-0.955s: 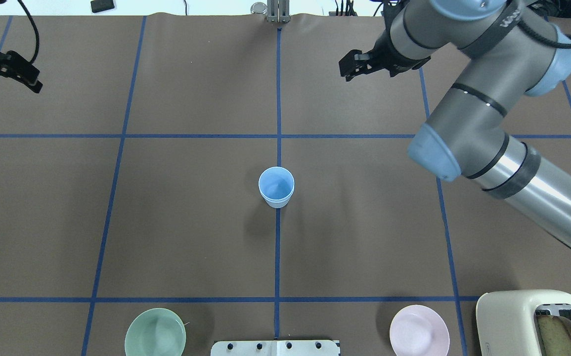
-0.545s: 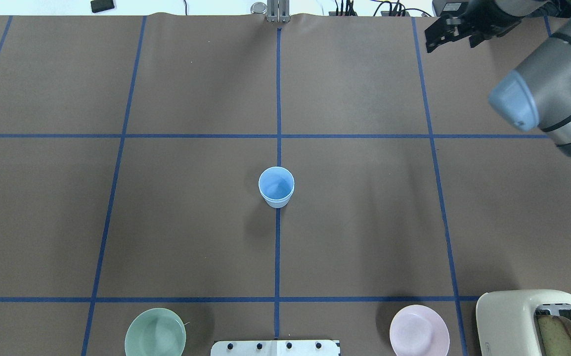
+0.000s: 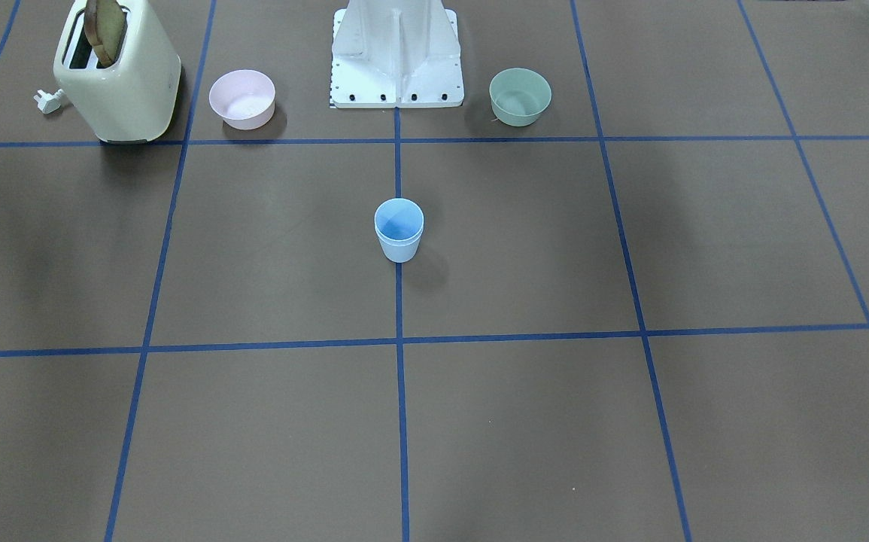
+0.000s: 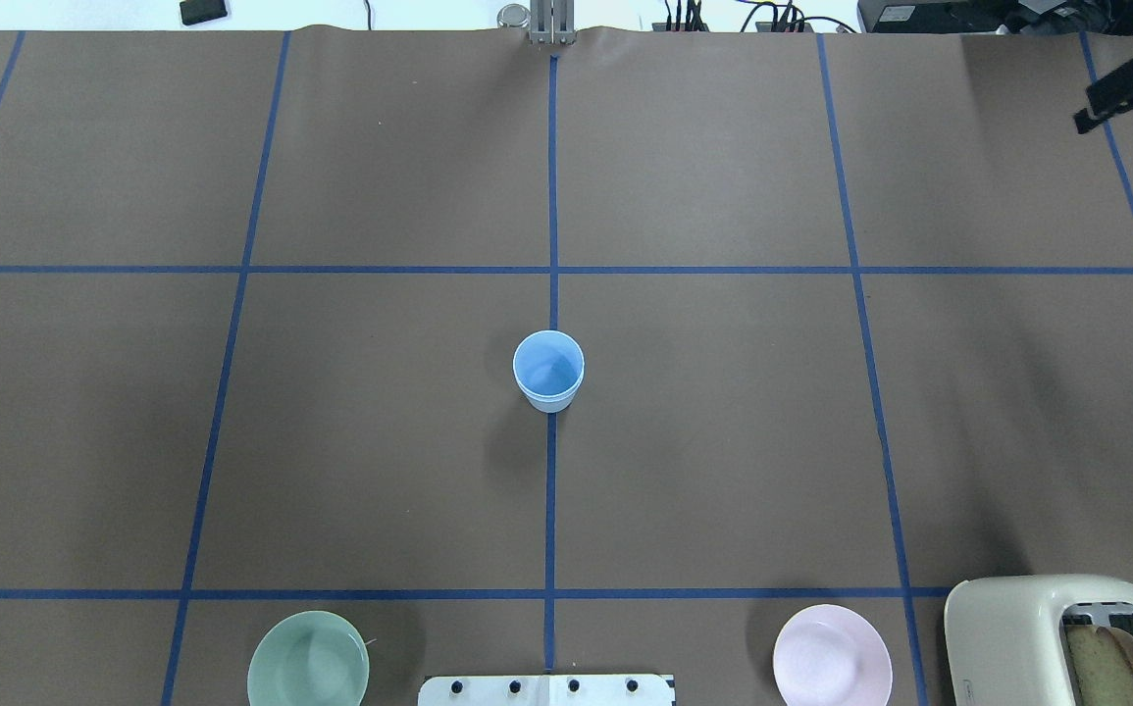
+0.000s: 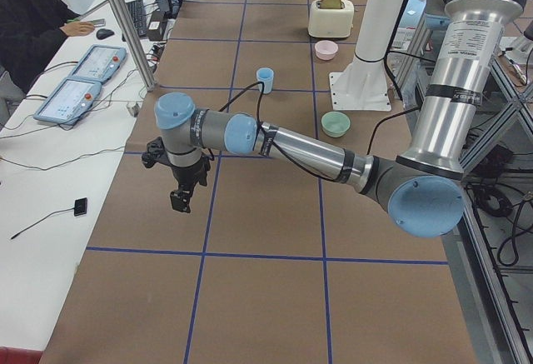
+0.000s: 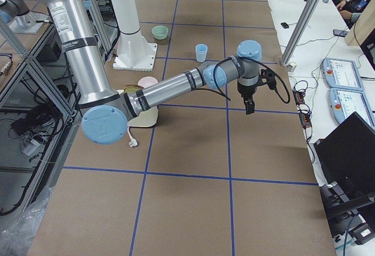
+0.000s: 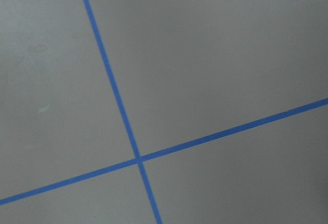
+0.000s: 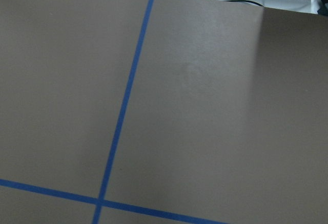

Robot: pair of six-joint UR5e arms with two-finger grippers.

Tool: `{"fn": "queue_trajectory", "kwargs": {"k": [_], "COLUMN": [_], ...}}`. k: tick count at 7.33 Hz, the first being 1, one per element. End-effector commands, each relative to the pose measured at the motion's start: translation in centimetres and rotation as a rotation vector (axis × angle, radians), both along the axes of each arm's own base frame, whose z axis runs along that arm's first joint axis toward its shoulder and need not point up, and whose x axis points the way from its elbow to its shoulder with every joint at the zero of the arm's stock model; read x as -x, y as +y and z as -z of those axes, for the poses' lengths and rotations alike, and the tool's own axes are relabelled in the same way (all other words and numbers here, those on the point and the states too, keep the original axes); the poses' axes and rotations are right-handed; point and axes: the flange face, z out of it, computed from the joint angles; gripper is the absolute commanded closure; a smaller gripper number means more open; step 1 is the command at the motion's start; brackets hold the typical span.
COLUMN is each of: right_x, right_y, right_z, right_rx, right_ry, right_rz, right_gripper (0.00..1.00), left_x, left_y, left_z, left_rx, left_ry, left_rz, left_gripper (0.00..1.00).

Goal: Stack blue cups with both arms

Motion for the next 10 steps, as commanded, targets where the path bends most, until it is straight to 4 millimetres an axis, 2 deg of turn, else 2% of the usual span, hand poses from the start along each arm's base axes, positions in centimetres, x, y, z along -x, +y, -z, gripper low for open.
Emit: {"fn": "queue_trajectory", "kwargs": {"k": [1, 2, 3, 4, 5, 10], "right_x": [-6.8, -8.3, -8.6, -8.7, -8.7, -8.7], "right_y": [5.8, 8.1, 9.6, 10.8, 10.8, 10.8], "right_z": [-9.7, -12.4, -14.2, -15.0, -15.1, -14.9], "right_rx": [0.025, 0.062, 0.096, 0.106, 0.106, 0.101], "right_ry": [0.029, 0.033, 0.035, 0.035, 0.035, 0.035], "right_rz": [0.057, 0.049, 0.046, 0.045, 0.045, 0.044], "right_gripper": [0.0, 0.0, 0.0, 0.0, 0.0, 0.0], "left_x": [1.3, 1.3, 0.9, 0.7, 0.7, 0.8], "left_y": [0.9, 1.3, 1.6, 2.6, 3.7, 3.9], "left_z": [-3.1, -5.3, -7.4, -8.8, -9.9, -10.0], "left_rx": [0.043, 0.098, 0.151, 0.179, 0.186, 0.187], "left_ry": [-0.001, 0.003, 0.06, 0.086, 0.087, 0.087], "left_rz": [0.002, 0.007, 0.007, 0.007, 0.007, 0.007], "left_gripper": [0.01, 0.01, 0.01, 0.01, 0.01, 0.01]}}
